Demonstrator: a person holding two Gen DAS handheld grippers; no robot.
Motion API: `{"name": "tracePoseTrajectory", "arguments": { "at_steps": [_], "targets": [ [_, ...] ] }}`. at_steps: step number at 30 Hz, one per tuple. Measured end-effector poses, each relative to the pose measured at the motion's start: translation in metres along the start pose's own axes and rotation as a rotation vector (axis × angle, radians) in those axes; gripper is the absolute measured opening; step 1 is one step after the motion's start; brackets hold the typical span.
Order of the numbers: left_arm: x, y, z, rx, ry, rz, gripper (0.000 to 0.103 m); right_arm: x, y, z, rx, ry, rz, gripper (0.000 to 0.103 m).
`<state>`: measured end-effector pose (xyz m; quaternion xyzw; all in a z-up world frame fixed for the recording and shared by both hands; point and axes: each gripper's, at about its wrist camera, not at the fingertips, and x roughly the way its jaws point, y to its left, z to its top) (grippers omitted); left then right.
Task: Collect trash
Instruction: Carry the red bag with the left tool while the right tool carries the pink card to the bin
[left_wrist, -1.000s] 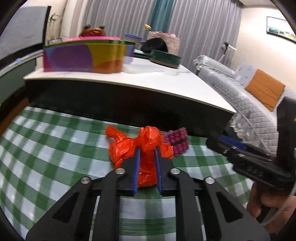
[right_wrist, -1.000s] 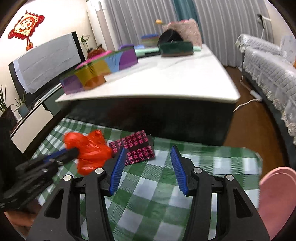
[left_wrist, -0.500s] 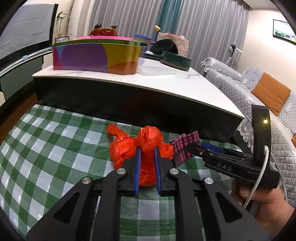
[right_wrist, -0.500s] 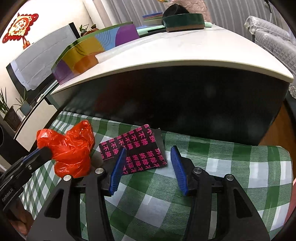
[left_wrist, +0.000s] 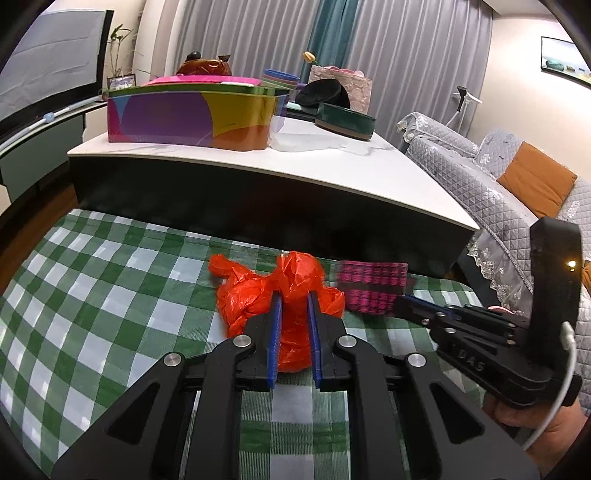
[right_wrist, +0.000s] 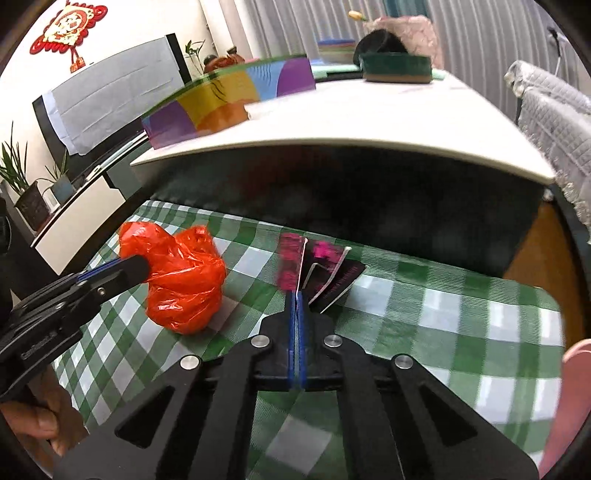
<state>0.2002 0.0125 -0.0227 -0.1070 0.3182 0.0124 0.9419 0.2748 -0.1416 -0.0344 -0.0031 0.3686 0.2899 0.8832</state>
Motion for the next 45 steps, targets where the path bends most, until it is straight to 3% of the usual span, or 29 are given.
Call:
{"name": "tracePoseTrajectory", "arguments": {
  "at_steps": [16, 28, 36, 45],
  "targets": [
    [-0.073, -0.031, -0.005, 0.094, -0.070, -0.087, 0.013, -0.133, 0.018, -0.024, 0.013, -0.126, -0.113, 0.001],
    [-0.114, -0.056, -0.007, 0.133, -0.115, -0.149, 0.013, -0.231, -0.006, -0.018, -0.041, -0.184, -0.211, 0.001],
    [-0.122, -0.076, -0.018, 0.178, -0.114, -0.171, 0.013, -0.250, -0.036, -0.045, 0.054, -0.228, -0.217, 0.001],
    [-0.114, -0.096, -0.032, 0.225, -0.105, -0.171, 0.013, -0.250, -0.061, -0.058, 0.063, -0.242, -0.266, 0.001]
  ]
}}
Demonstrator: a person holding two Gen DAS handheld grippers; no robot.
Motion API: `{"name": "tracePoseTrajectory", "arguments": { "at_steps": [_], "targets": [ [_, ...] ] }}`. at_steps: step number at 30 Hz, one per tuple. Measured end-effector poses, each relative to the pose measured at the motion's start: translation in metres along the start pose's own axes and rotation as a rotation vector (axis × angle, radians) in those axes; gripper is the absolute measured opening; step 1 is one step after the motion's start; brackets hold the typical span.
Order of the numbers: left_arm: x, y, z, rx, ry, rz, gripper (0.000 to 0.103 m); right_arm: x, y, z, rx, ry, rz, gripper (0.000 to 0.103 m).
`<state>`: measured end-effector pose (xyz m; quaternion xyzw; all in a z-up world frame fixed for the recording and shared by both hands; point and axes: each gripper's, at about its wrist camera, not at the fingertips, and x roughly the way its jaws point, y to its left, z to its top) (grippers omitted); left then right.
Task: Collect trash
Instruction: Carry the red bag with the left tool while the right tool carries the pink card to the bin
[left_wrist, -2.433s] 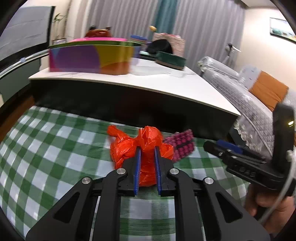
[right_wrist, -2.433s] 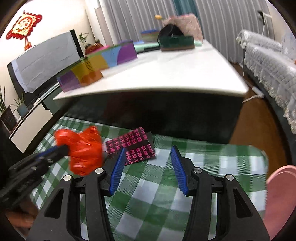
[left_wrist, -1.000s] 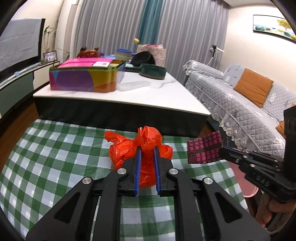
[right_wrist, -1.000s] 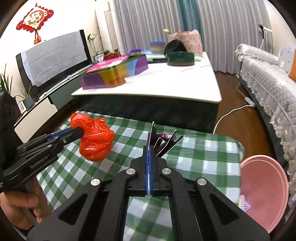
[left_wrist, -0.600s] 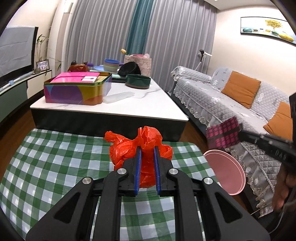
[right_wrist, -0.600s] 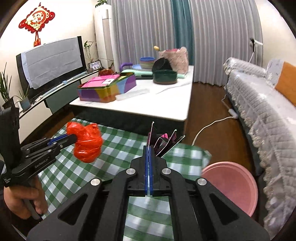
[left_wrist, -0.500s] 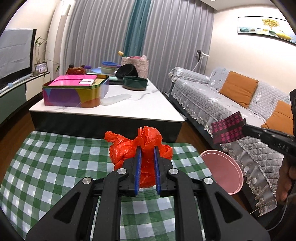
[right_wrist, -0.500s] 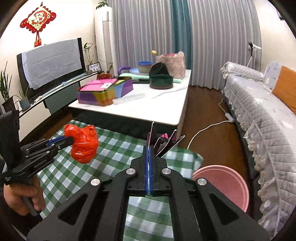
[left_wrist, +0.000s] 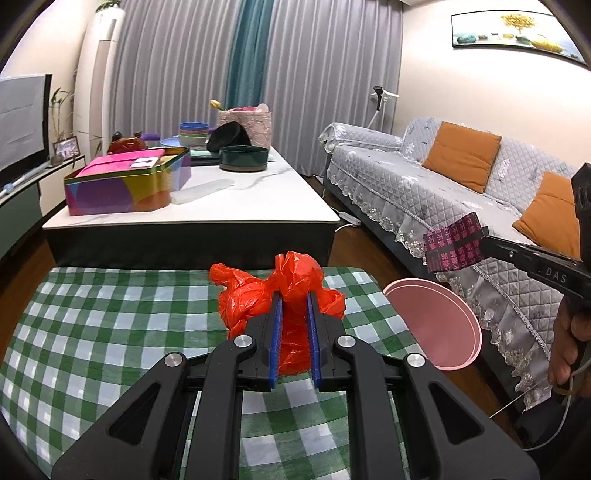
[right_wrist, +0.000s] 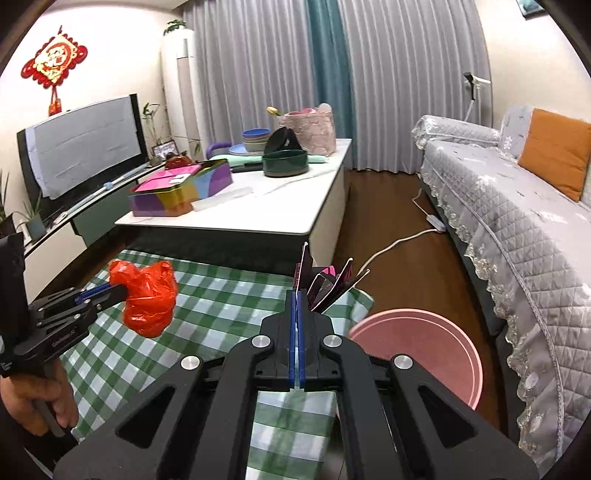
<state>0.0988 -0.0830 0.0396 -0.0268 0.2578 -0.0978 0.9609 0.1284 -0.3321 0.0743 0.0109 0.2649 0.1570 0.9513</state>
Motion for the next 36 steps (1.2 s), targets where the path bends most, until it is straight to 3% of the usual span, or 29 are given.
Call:
{"name": "tracePoseTrajectory", "arguments": {
  "at_steps": [12, 36],
  "targets": [
    [0.015, -0.034, -0.003, 0.042, 0.001, -0.060, 0.013, -0.020, -0.038, 0.000, 0.054, -0.051, -0.081, 0.001],
    [0.072, -0.108, 0.024, 0.102, 0.024, -0.217, 0.013, -0.010, -0.110, -0.006, 0.185, -0.025, -0.211, 0.001]
  ]
}}
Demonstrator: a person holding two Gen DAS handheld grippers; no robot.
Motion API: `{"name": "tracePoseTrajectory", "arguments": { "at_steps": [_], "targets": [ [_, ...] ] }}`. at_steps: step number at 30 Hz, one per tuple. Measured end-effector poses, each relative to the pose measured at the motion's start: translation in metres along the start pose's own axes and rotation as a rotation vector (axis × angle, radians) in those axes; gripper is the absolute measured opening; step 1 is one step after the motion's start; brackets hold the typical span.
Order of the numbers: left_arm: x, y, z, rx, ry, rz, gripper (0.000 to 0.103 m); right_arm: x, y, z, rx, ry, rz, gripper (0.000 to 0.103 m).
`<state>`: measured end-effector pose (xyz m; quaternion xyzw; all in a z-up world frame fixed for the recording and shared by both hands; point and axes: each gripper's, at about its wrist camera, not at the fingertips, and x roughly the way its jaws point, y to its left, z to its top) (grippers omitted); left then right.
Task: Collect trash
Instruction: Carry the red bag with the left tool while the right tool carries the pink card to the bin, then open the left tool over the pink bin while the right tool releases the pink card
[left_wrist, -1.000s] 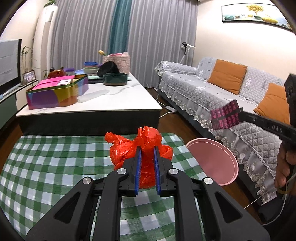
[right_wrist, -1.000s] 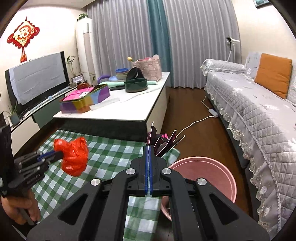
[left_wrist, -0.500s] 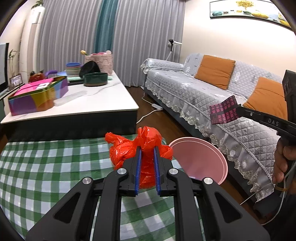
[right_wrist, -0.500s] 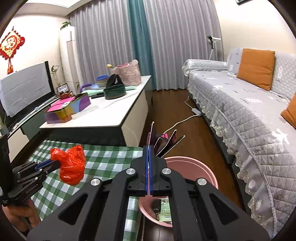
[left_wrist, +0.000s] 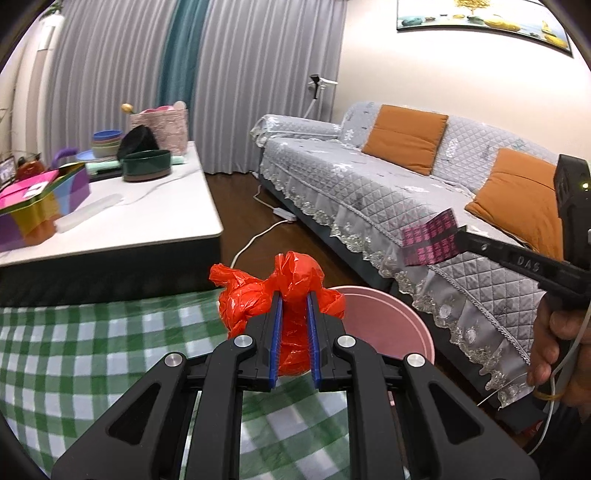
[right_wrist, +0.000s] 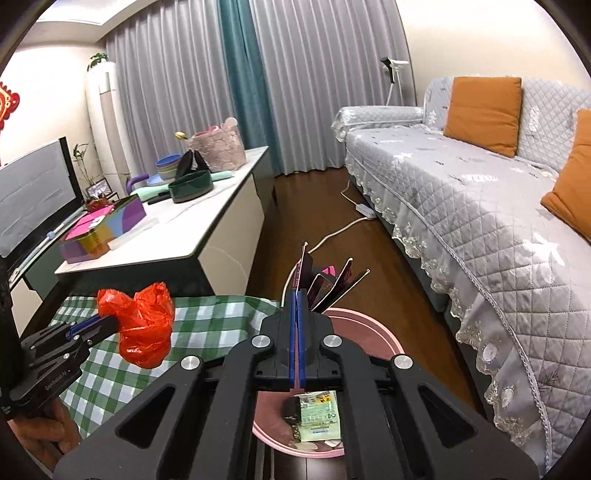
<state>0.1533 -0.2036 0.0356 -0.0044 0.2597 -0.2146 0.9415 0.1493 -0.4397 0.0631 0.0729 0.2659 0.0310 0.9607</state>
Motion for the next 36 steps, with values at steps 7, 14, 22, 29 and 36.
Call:
{"name": "tracePoseTrajectory", "arguments": {
  "at_steps": [7, 14, 22, 29, 36],
  "targets": [
    [0.028, -0.020, 0.010, 0.026, 0.005, -0.060, 0.013, 0.014, -0.010, 0.000, 0.014, 0.026, -0.022, 0.001],
    [0.057, -0.039, 0.012, 0.069, 0.023, -0.124, 0.013, 0.019, -0.018, -0.001, 0.024, 0.034, -0.047, 0.001],
    [0.085, -0.050, 0.003, 0.099, 0.087, -0.184, 0.019, 0.026, -0.028, -0.002, 0.017, 0.047, -0.126, 0.007],
    [0.071, -0.037, -0.006, 0.066, 0.090, -0.154, 0.044, 0.019, -0.034, 0.001, 0.046, 0.011, -0.156, 0.065],
    [0.018, -0.022, 0.002, 0.053, 0.032, -0.078, 0.072, 0.005, -0.010, 0.002, 0.006, 0.012, -0.129, 0.098]
  ]
}}
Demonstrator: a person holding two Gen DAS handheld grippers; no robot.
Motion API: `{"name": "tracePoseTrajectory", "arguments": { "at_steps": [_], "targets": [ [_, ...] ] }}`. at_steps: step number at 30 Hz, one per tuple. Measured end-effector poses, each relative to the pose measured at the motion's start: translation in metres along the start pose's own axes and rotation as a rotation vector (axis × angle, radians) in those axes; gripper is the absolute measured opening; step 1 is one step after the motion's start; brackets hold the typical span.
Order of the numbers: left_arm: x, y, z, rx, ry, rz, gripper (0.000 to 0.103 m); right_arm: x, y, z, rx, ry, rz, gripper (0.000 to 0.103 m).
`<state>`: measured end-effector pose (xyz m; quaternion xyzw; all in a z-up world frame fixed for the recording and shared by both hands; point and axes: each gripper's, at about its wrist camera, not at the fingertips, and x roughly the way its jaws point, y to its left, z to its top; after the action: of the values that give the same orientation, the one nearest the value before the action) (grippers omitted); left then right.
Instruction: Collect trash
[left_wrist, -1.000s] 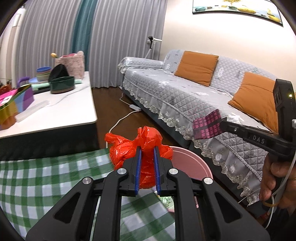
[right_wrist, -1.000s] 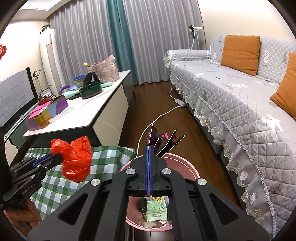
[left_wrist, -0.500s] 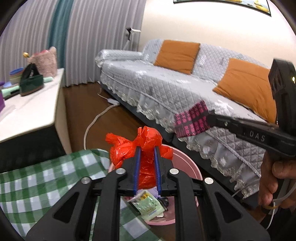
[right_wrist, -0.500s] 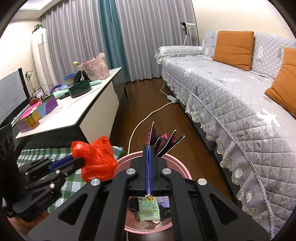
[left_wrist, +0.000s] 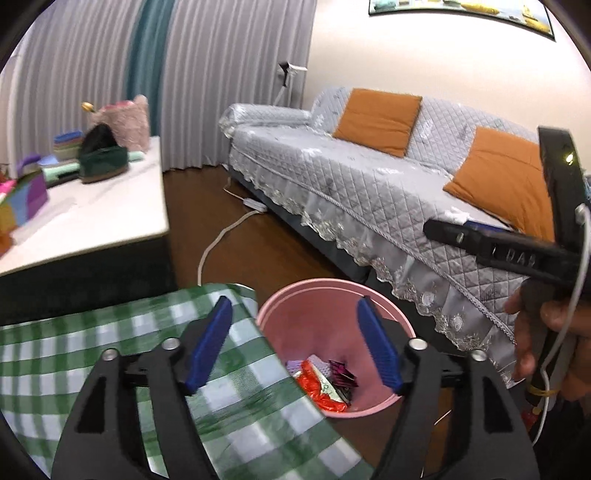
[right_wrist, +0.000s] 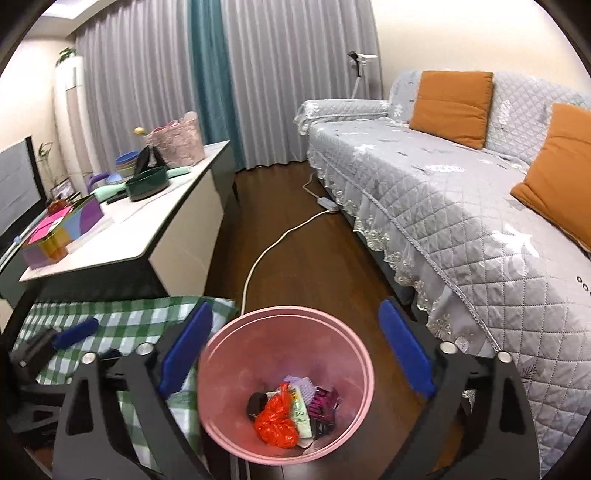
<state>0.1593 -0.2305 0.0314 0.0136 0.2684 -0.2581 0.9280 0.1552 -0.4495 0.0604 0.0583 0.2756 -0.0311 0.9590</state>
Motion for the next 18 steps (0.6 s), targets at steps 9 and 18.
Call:
{"name": "tracePoseTrajectory", "arguments": {
  "at_steps": [9, 18],
  "targets": [
    [-0.104, 0.006, -0.015, 0.004, -0.069, 0.093, 0.094, -0.062, 0.036, -0.017, -0.023, -0.057, 0.048, 0.098],
    [-0.182, 0.024, -0.058, -0.125, -0.121, 0.254, 0.095, -0.130, 0.080, -0.061, -0.055, -0.125, 0.041, 0.098]
  ]
}}
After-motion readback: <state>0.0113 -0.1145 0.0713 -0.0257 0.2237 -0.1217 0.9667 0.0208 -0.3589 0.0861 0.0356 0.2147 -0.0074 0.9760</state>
